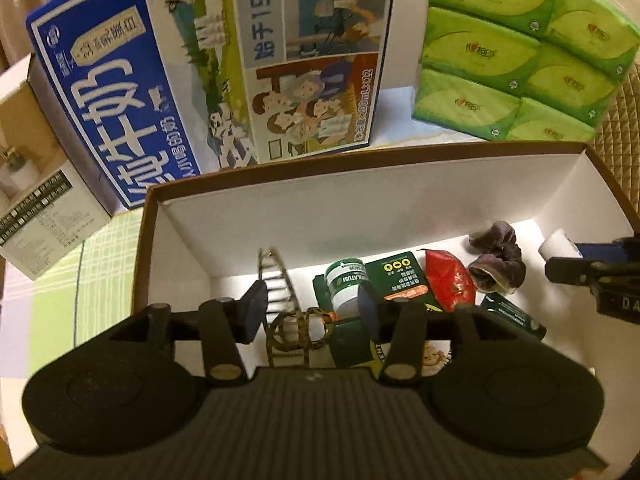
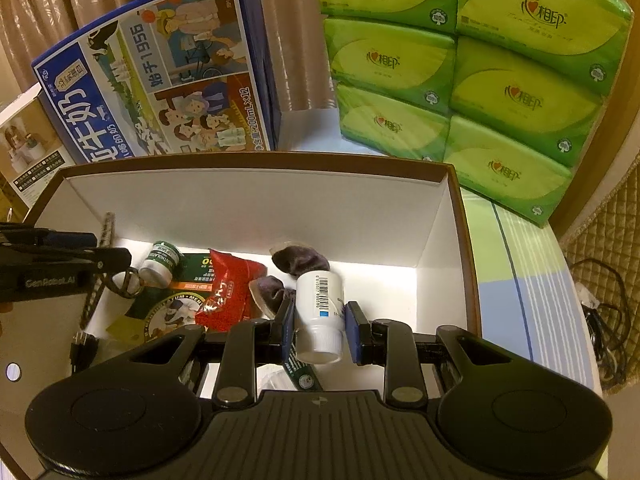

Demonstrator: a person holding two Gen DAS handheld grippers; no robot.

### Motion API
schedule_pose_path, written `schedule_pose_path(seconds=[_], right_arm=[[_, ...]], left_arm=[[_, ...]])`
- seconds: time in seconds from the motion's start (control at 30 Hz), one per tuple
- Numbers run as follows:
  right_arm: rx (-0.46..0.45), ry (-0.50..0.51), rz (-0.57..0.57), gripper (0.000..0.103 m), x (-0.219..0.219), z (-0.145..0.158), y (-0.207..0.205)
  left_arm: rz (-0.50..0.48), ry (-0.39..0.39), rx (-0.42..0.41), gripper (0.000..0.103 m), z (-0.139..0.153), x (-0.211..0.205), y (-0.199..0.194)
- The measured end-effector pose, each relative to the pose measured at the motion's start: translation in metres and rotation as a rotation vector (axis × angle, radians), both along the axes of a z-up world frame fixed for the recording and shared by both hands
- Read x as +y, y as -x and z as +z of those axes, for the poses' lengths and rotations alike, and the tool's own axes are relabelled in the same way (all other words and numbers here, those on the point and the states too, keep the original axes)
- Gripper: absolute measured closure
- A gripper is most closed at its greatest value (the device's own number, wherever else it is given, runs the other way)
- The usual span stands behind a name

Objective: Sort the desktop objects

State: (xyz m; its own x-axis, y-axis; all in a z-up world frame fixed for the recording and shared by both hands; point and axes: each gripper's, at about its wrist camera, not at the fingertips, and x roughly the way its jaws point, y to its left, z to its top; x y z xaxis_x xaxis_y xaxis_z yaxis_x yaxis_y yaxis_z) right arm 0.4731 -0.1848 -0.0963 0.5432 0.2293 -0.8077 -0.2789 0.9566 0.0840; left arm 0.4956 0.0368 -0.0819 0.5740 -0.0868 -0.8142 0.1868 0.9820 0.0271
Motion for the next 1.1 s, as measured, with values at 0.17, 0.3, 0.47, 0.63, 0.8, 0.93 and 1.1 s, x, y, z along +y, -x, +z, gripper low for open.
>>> schedule_pose_path(seconds=[0.17,0.3,0.47,0.63,0.8,0.93,1.1], right_arm=[[0.0,0.009,-0.003,0.079,0.001,-0.003,-0.001],[-0.005,0.02,0.001,0.079,0.002,-0.005,-0.003],[-0.041,0.043,0.017,0.079,0.005,-0.005,-0.004],[-0.066,0.021,0.049,0.063,0.003,-0.001,0.0],[-0.104,-0.029,0.127,0.019,0.009,0.009,0.025],[-0.126,-0.022,0.125,0.008,0.009,0.014,0.044],[-0.134,-0.077,0.084,0.002,-0.001,0.023,0.068]], left_arm=[[-0.009,0.015,-0.023,0.05,0.008,-0.001,0.004],[-0.013,0.026,-0.032,0.046,0.01,-0.001,0.005],[-0.02,0.019,-0.053,0.042,0.011,-0.002,0.007],[-0.009,0.021,-0.074,0.033,0.016,-0.001,0.011],[0.008,0.023,-0.096,0.024,0.025,0.002,0.022],[0.017,0.028,-0.127,0.015,0.037,0.006,0.036],[0.022,0.027,-0.157,0.011,0.049,0.009,0.058]])
